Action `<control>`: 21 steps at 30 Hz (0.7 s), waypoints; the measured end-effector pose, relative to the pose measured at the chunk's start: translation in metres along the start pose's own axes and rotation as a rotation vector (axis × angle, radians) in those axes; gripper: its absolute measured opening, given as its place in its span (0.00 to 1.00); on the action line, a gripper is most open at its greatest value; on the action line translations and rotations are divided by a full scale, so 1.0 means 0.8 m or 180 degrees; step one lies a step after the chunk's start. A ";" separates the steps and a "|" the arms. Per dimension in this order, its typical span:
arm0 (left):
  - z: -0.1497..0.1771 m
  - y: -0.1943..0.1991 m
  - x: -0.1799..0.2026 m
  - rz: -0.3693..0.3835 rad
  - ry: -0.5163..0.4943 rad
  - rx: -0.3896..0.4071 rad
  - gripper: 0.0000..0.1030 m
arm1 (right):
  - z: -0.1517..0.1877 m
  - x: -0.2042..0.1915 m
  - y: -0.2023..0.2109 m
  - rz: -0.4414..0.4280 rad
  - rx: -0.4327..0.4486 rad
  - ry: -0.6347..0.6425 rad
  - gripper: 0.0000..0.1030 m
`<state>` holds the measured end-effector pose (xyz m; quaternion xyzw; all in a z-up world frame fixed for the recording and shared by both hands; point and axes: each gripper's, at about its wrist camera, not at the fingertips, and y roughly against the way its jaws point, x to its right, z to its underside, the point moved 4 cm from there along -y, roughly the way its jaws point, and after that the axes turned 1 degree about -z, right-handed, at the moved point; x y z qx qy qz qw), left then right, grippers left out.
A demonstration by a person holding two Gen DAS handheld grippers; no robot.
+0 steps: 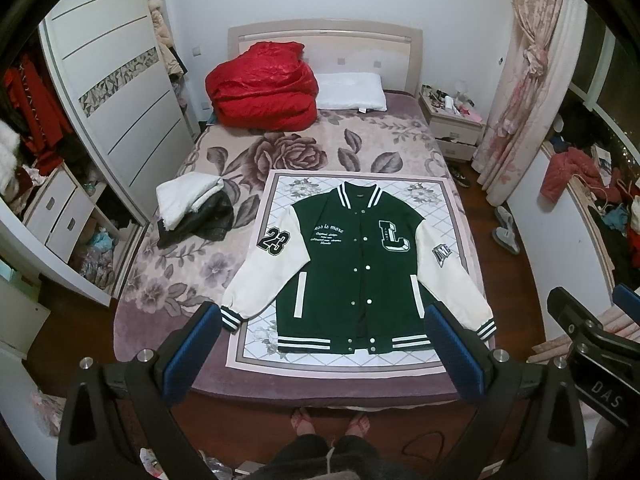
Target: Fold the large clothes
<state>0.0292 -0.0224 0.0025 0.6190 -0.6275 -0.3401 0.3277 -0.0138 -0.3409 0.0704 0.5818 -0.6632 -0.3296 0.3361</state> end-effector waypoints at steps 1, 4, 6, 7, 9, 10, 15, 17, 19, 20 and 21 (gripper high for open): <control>-0.002 0.001 0.001 0.0007 0.0004 0.0001 1.00 | 0.000 0.000 0.001 -0.0002 0.0001 -0.0003 1.00; 0.012 -0.004 -0.008 -0.0010 -0.0014 -0.0004 1.00 | 0.000 -0.001 0.001 0.0004 0.0003 0.0000 1.00; 0.010 -0.003 -0.005 -0.0007 -0.0010 0.0001 1.00 | -0.001 0.000 0.003 -0.0002 0.0008 -0.0004 1.00; 0.011 -0.004 -0.008 -0.0010 -0.0015 -0.0008 1.00 | -0.001 0.000 0.003 -0.0001 0.0009 -0.0003 1.00; 0.010 -0.002 -0.005 0.0000 -0.0009 -0.0013 1.00 | -0.004 0.001 0.006 0.0001 0.0016 -0.0001 1.00; 0.009 -0.002 -0.003 -0.0001 -0.0012 -0.0010 1.00 | -0.007 0.003 0.008 -0.0003 0.0020 0.0002 1.00; 0.008 0.000 -0.002 0.0011 -0.0002 -0.0002 1.00 | -0.010 0.004 0.012 0.0003 0.0027 0.0010 1.00; 0.011 -0.002 -0.006 0.0003 -0.0015 -0.0003 1.00 | -0.009 0.004 0.012 -0.0006 0.0028 0.0002 1.00; 0.009 -0.001 -0.002 0.0010 -0.0010 -0.0006 1.00 | -0.010 0.003 0.013 0.0003 0.0031 0.0004 1.00; 0.012 -0.003 -0.008 0.0009 -0.0005 -0.0009 1.00 | -0.010 0.004 0.013 0.0003 0.0031 0.0003 1.00; 0.011 -0.002 -0.006 0.0007 -0.0006 -0.0006 1.00 | -0.009 0.003 0.012 -0.0003 0.0029 0.0003 1.00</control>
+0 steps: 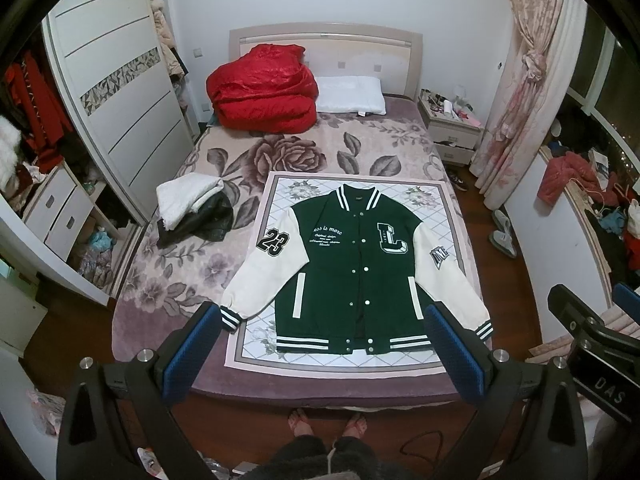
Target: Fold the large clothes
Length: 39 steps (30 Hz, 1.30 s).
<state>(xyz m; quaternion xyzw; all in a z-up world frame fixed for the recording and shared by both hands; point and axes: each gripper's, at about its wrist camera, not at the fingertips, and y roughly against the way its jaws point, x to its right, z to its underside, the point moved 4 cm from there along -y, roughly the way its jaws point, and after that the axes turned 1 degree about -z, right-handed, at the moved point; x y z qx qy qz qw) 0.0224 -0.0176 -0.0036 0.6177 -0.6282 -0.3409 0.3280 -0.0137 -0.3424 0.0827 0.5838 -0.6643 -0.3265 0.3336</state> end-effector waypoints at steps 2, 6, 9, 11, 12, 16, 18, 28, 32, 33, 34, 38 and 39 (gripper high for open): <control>-0.001 0.000 -0.001 0.0007 0.0001 -0.0003 1.00 | 0.000 0.000 0.001 0.0008 0.0010 0.0002 1.00; -0.006 0.001 0.008 0.0013 -0.0002 -0.0008 1.00 | -0.001 0.000 0.002 0.0006 0.0018 -0.0003 1.00; -0.012 0.000 0.017 0.0018 -0.0002 -0.0007 1.00 | -0.001 0.000 0.002 0.0004 0.0007 -0.0003 1.00; 0.001 0.002 0.001 0.0022 0.0014 -0.0004 1.00 | 0.001 0.000 0.002 0.0005 0.0012 0.0000 1.00; 0.002 0.002 0.001 0.0018 0.0011 -0.0001 1.00 | 0.002 -0.001 0.001 0.0007 0.0013 0.0004 1.00; 0.000 0.003 0.001 0.0033 0.0010 -0.0005 1.00 | 0.003 -0.001 0.001 0.0004 0.0018 -0.0001 1.00; -0.003 0.006 0.005 0.0044 0.0012 0.0002 1.00 | 0.003 0.000 0.003 0.0010 0.0022 0.0000 1.00; -0.005 0.008 0.003 0.0062 0.0011 0.0016 1.00 | 0.003 0.001 0.003 0.0011 0.0025 -0.0003 1.00; -0.007 0.006 0.005 0.0077 0.0006 0.0018 1.00 | 0.004 0.001 0.003 0.0014 0.0026 -0.0001 1.00; -0.007 0.003 0.005 0.0086 0.0004 0.0020 1.00 | 0.004 0.001 0.003 0.0010 0.0022 -0.0005 1.00; -0.009 0.001 0.006 0.0090 0.0001 0.0022 1.00 | 0.006 0.000 0.002 0.0009 0.0023 -0.0006 1.00; -0.018 -0.013 0.005 0.0115 0.0010 0.0023 1.00 | -0.005 0.003 0.007 0.0032 -0.0006 -0.0014 1.00; -0.023 -0.021 0.005 0.0097 0.0005 0.0032 1.00 | -0.004 0.003 0.005 0.0036 -0.0004 -0.0016 1.00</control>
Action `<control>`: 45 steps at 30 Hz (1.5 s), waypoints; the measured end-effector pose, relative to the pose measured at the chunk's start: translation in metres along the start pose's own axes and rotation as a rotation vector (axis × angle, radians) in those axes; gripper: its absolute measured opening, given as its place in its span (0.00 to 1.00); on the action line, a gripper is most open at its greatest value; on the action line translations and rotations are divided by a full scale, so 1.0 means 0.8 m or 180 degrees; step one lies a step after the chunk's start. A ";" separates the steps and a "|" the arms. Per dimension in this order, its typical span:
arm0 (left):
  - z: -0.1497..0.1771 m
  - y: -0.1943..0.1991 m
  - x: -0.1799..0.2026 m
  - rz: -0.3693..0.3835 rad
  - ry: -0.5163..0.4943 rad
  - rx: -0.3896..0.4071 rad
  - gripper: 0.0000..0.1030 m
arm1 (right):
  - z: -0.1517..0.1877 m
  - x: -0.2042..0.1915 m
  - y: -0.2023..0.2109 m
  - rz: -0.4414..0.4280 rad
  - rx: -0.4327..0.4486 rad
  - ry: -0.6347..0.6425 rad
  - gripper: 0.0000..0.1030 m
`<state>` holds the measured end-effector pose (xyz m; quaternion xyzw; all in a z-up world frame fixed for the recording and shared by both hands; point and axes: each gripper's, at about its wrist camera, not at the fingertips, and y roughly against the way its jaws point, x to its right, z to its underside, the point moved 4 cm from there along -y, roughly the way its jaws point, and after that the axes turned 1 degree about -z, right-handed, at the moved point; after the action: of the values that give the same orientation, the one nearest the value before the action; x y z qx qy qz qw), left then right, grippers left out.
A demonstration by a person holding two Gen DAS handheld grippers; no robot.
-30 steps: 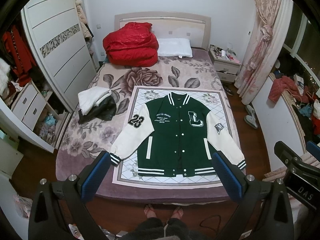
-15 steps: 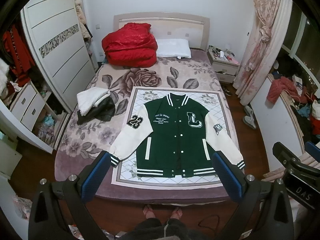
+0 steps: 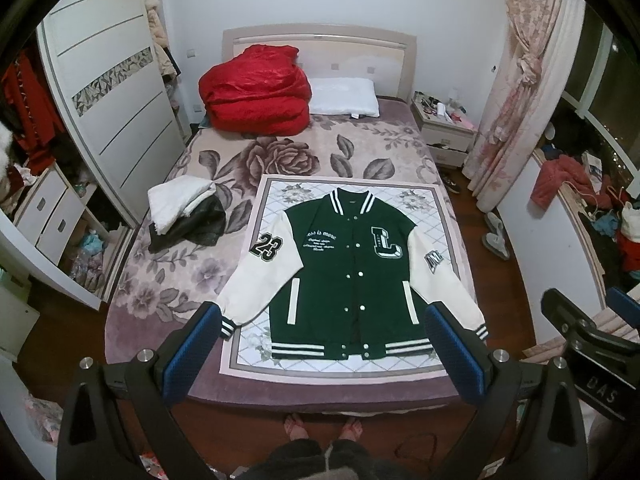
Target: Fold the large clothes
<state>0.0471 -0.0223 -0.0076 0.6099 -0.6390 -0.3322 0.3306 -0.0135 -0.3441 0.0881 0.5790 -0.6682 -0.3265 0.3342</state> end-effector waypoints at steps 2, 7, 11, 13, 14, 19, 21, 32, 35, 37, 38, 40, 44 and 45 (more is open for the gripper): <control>-0.006 -0.015 -0.004 -0.0082 -0.0057 0.0063 1.00 | -0.007 0.004 -0.005 0.0027 -0.0038 -0.0048 1.00; -0.020 -0.085 -0.010 -0.0509 -0.0174 0.0415 1.00 | -0.016 0.016 -0.076 0.0132 -0.0092 -0.0251 1.00; -0.026 -0.185 -0.004 -0.0876 -0.0163 0.0438 1.00 | 0.000 0.064 -0.188 0.0235 -0.0350 -0.0623 1.00; -0.021 -0.237 0.002 -0.0819 -0.0127 0.0296 1.00 | 0.022 0.095 -0.258 0.0237 -0.0535 -0.0843 1.00; -0.016 -0.272 0.008 -0.0754 -0.0078 0.0187 1.00 | 0.033 0.111 -0.294 0.0242 -0.0645 -0.0932 0.97; 0.020 -0.416 0.046 -0.0881 -0.0106 -0.0190 1.00 | 0.124 0.185 -0.482 0.0158 -0.1169 -0.1472 0.77; 0.037 -0.476 0.066 -0.0952 -0.0218 -0.0335 1.00 | 0.165 0.216 -0.552 0.0042 -0.1326 -0.1766 0.77; 0.154 -0.770 0.127 -0.1155 -0.0455 -0.1190 1.00 | 0.376 0.345 -0.881 -0.0476 -0.1419 -0.3849 0.76; 0.161 -0.813 0.142 -0.1097 -0.0395 -0.1234 1.00 | 0.389 0.362 -0.907 -0.0482 -0.0970 -0.4231 0.74; 0.156 -0.831 0.152 -0.1056 -0.0383 -0.1207 1.00 | 0.388 0.372 -0.916 -0.0458 -0.0641 -0.4510 0.75; 0.153 -0.838 0.155 -0.1063 -0.0393 -0.1174 1.00 | 0.383 0.376 -0.920 -0.0414 -0.0503 -0.4563 0.74; 0.143 -0.853 0.161 -0.1064 -0.0412 -0.1140 1.00 | 0.375 0.378 -0.923 -0.0308 -0.0309 -0.4625 0.42; 0.122 -0.872 0.167 -0.1084 -0.0449 -0.1077 1.00 | 0.346 0.383 -0.938 -0.0199 -0.0188 -0.4624 0.05; 0.117 -0.875 0.167 -0.1065 -0.0442 -0.1075 1.00 | 0.329 0.389 -0.931 -0.0069 -0.0130 -0.4544 0.05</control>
<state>0.3567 -0.1789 -0.6371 0.6190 -0.4857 -0.5256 0.3235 0.1506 -0.7262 -0.6520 0.2242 -0.7118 -0.6416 -0.1773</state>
